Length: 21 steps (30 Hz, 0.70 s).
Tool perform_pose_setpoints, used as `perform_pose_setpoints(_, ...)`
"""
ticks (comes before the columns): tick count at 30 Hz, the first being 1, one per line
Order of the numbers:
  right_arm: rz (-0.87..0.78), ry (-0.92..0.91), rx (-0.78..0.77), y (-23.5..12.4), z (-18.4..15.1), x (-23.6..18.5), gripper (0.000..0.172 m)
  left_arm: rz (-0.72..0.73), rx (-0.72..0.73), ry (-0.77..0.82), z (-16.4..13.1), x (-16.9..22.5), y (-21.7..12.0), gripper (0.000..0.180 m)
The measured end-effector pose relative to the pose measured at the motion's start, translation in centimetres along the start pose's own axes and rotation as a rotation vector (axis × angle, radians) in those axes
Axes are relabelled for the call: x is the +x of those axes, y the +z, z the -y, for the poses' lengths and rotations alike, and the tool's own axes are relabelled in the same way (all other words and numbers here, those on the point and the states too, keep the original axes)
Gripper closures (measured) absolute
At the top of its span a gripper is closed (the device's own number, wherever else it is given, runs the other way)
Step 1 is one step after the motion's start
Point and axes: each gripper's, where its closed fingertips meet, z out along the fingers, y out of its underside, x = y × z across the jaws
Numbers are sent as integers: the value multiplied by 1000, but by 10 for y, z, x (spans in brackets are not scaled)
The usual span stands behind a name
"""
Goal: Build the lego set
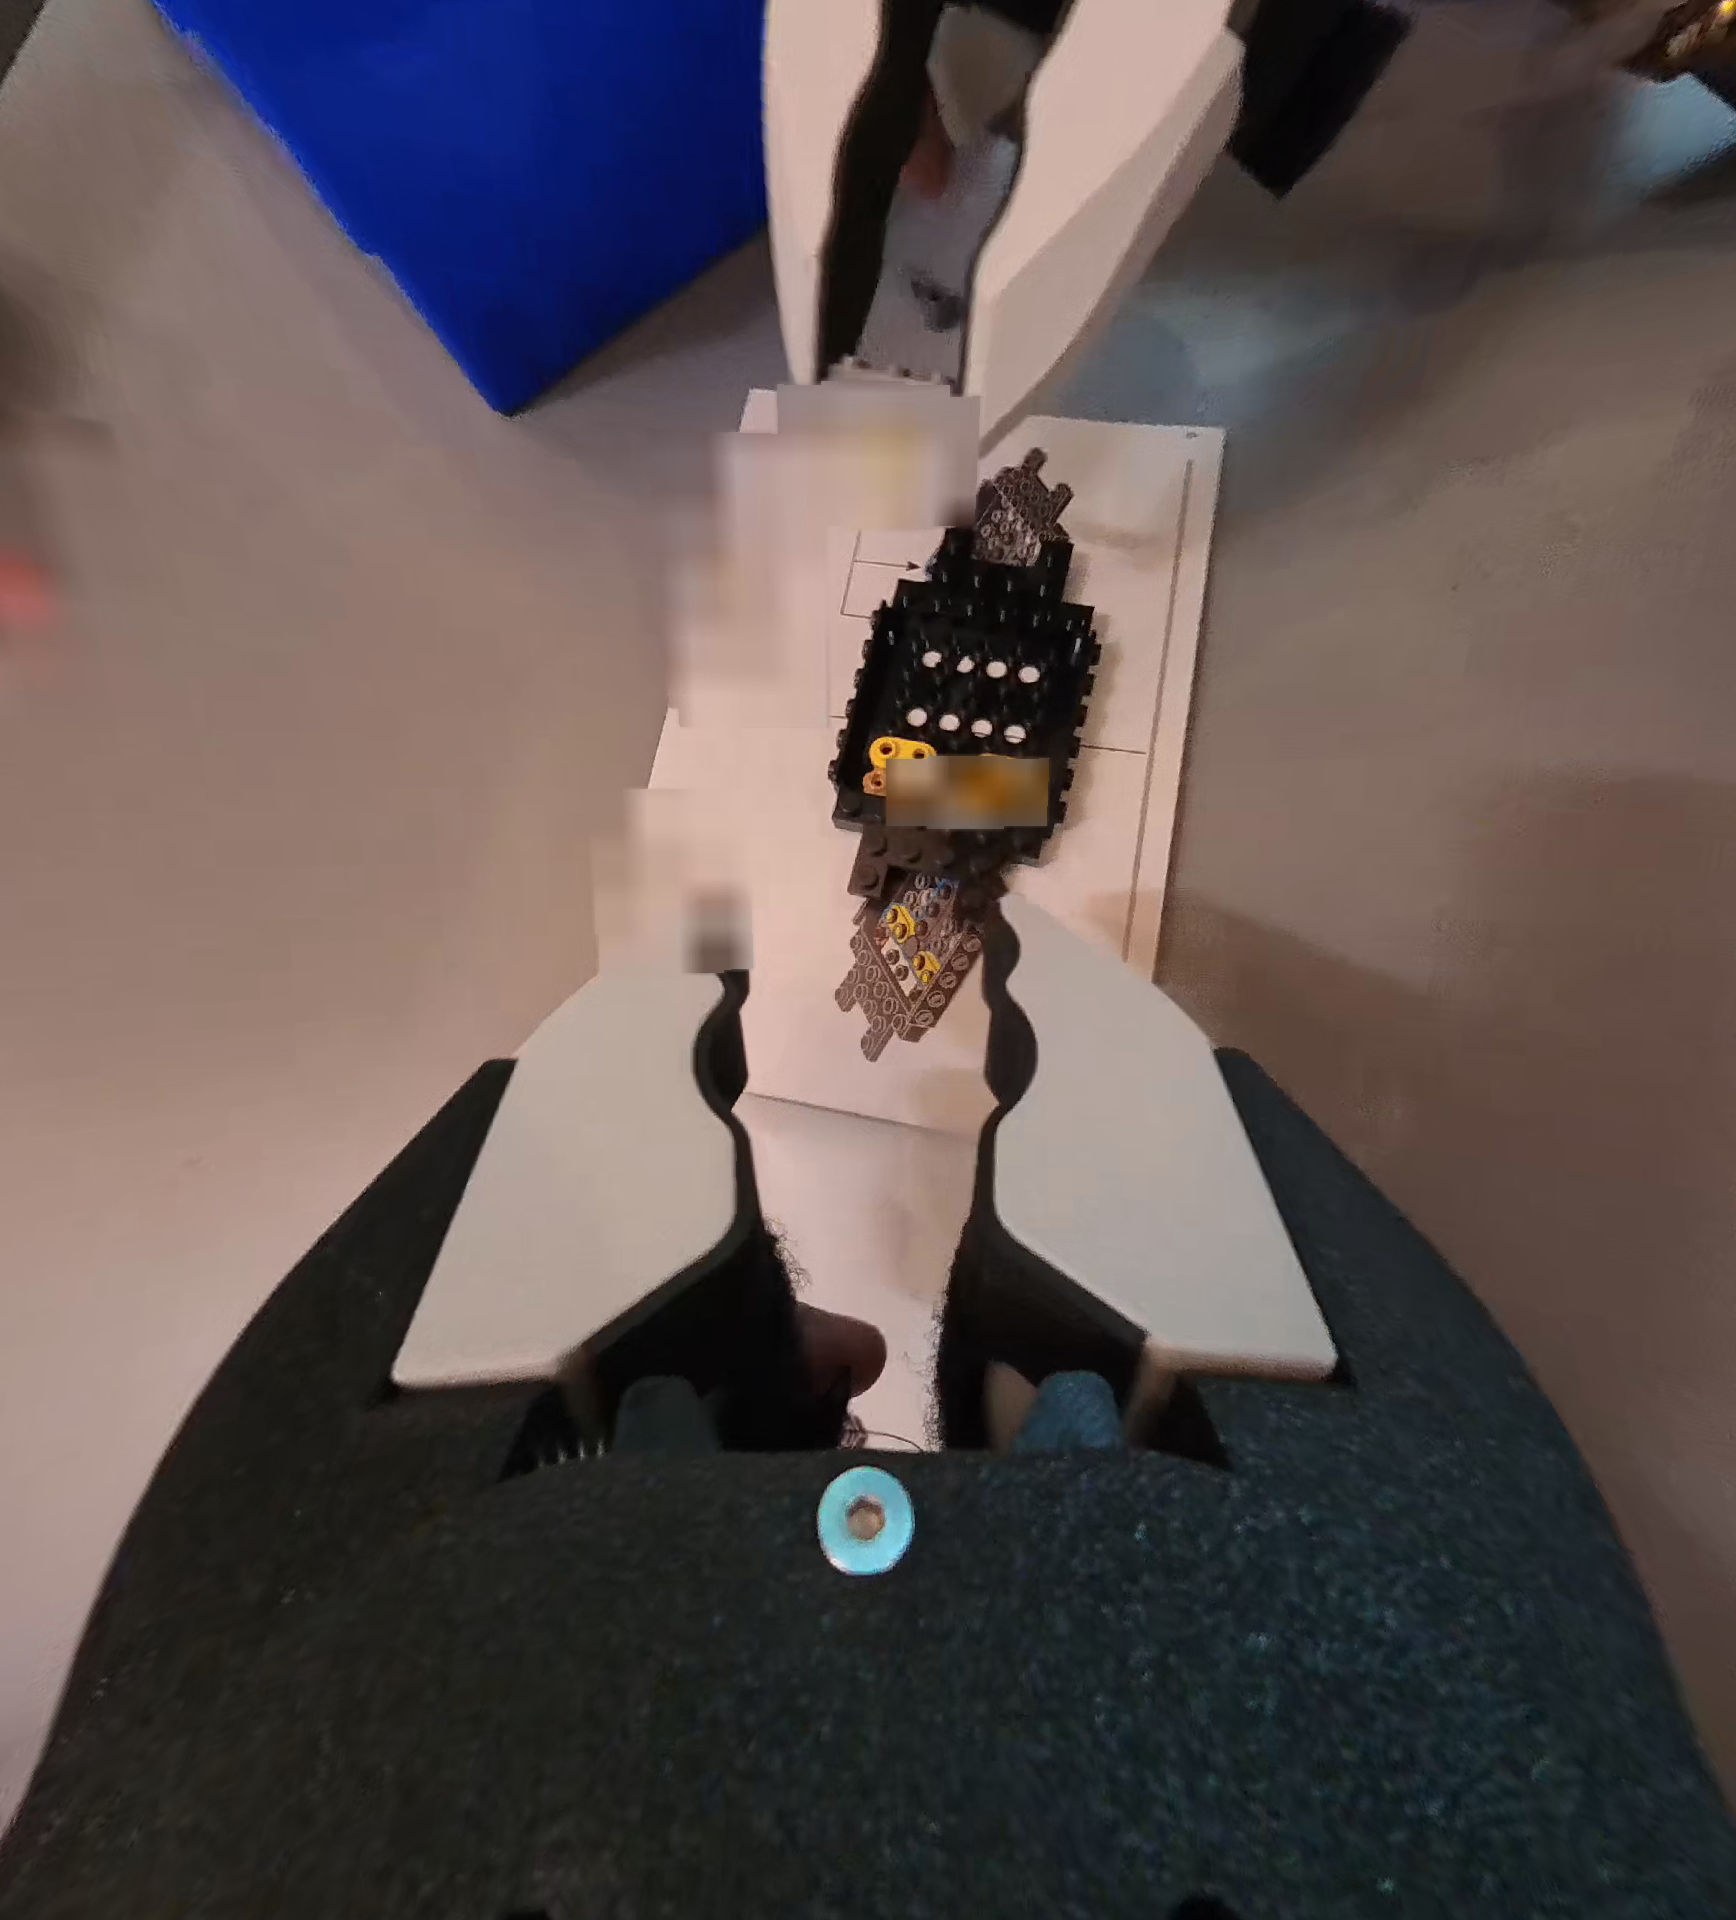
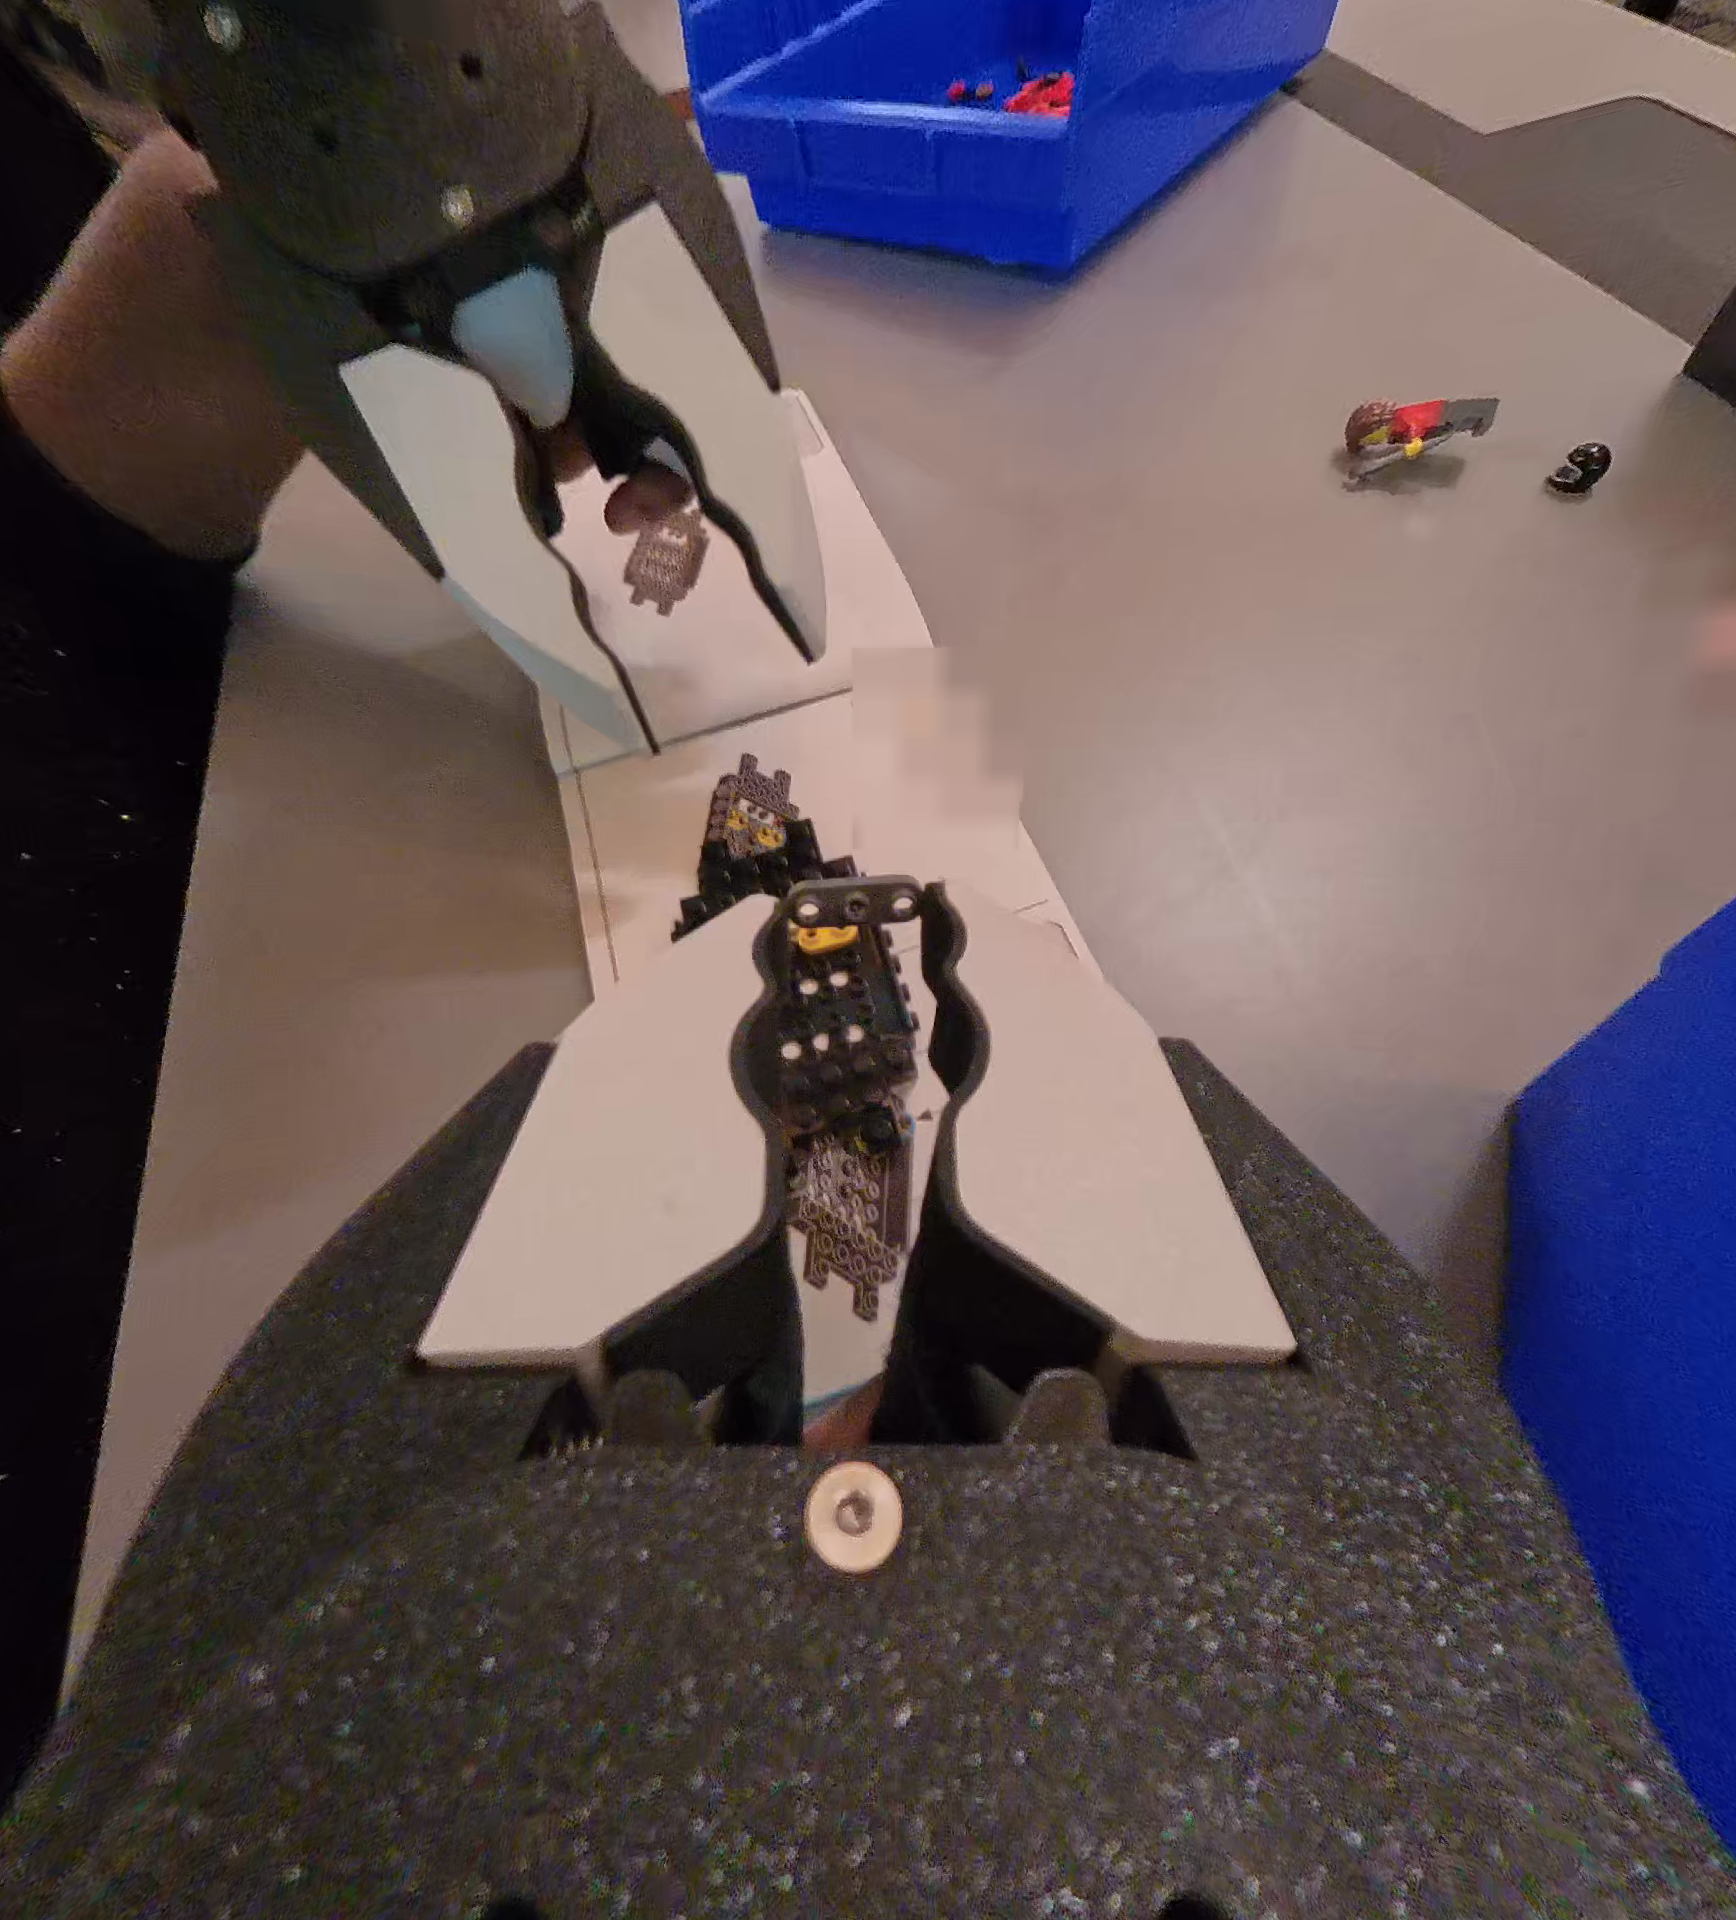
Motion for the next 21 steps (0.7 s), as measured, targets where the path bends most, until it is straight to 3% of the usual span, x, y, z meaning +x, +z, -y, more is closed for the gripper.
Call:
perform_pose_setpoints(5, 39, 7, -19, 16, 4, 0, 148, 48, -80, 38, -19, -9, -6, 139)
perform_pose_setpoints(13, 61, -30, -259, 22, 5, -3, 148, -20, -42, 5, -33, -14, -10, 147)
perform_pose_setpoints(21, 78, -55, -396, 46, -14, -20, 148, -56, -44, 21, -41, -15, -8, 151)
